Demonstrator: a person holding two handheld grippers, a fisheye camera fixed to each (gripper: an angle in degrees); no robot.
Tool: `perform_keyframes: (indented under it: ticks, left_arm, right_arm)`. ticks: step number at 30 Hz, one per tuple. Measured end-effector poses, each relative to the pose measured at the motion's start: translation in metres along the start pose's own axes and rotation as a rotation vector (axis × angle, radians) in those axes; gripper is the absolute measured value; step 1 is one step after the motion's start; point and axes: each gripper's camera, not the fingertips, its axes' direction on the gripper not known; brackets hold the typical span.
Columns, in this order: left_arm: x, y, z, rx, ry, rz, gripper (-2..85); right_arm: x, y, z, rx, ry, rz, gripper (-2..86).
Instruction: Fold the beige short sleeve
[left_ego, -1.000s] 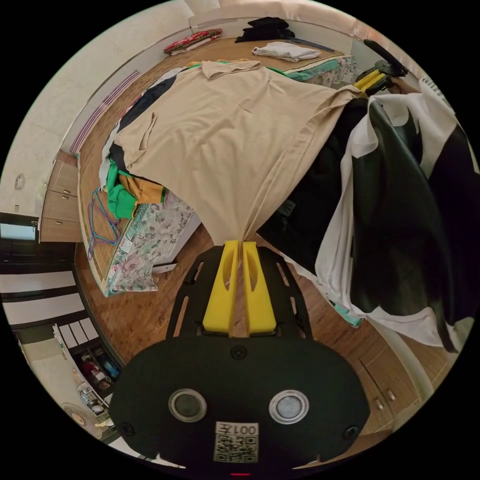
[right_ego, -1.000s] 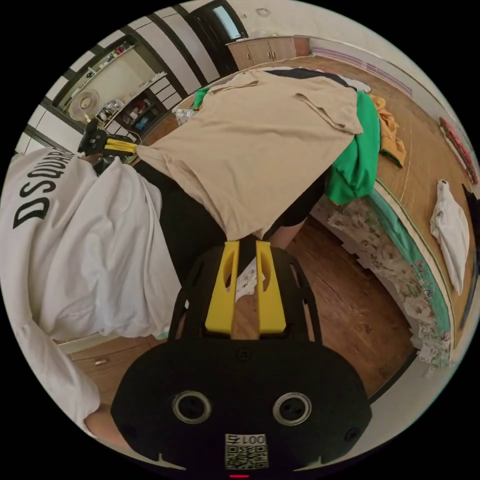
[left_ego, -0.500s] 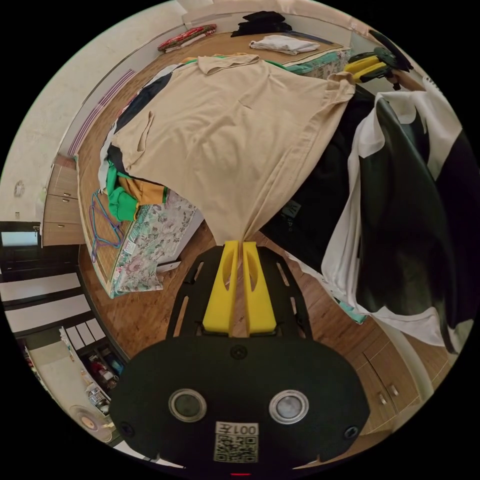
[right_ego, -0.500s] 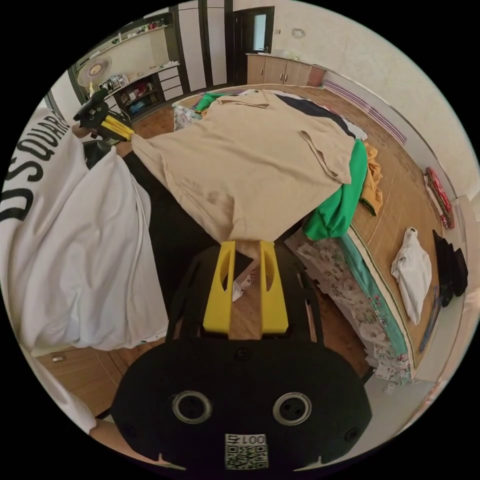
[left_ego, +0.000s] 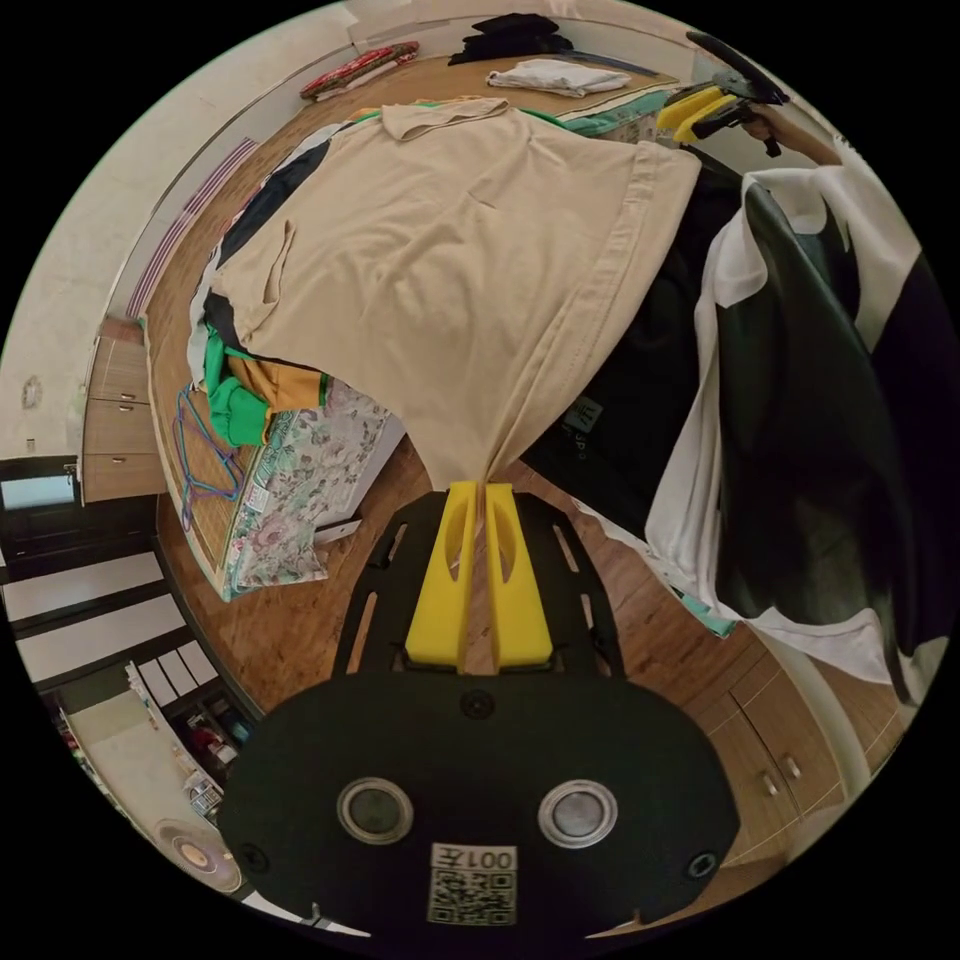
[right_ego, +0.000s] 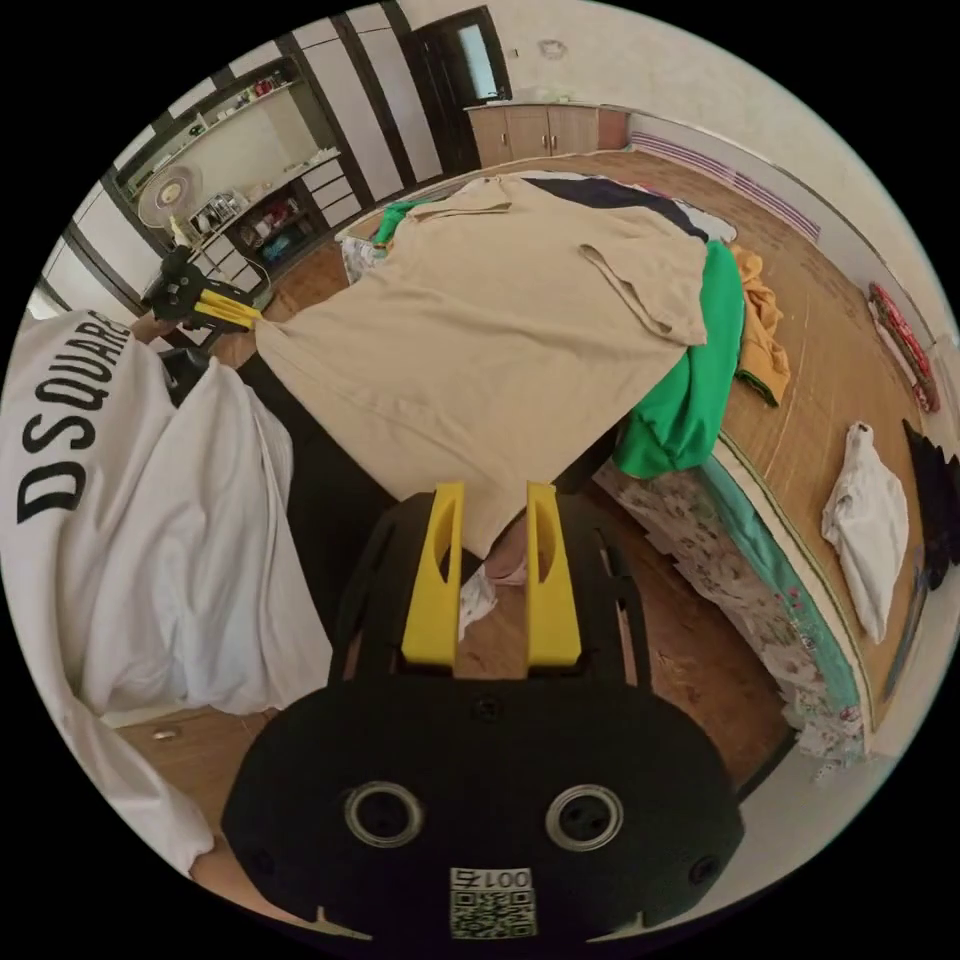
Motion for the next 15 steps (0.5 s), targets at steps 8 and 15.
perform_keyframes:
  ticks: [8,15]
  left_arm:
    - [-0.008,0.001,0.032,0.000,0.017,0.005,-0.9]
    - [-0.010,0.009,0.063,0.012,0.012,-0.021,-0.9]
  right_arm:
    - [0.078,0.009,0.012,0.036,-0.297,0.183,10.4]
    - [0.110,0.027,0.007,0.119,-0.550,0.196,3.3]
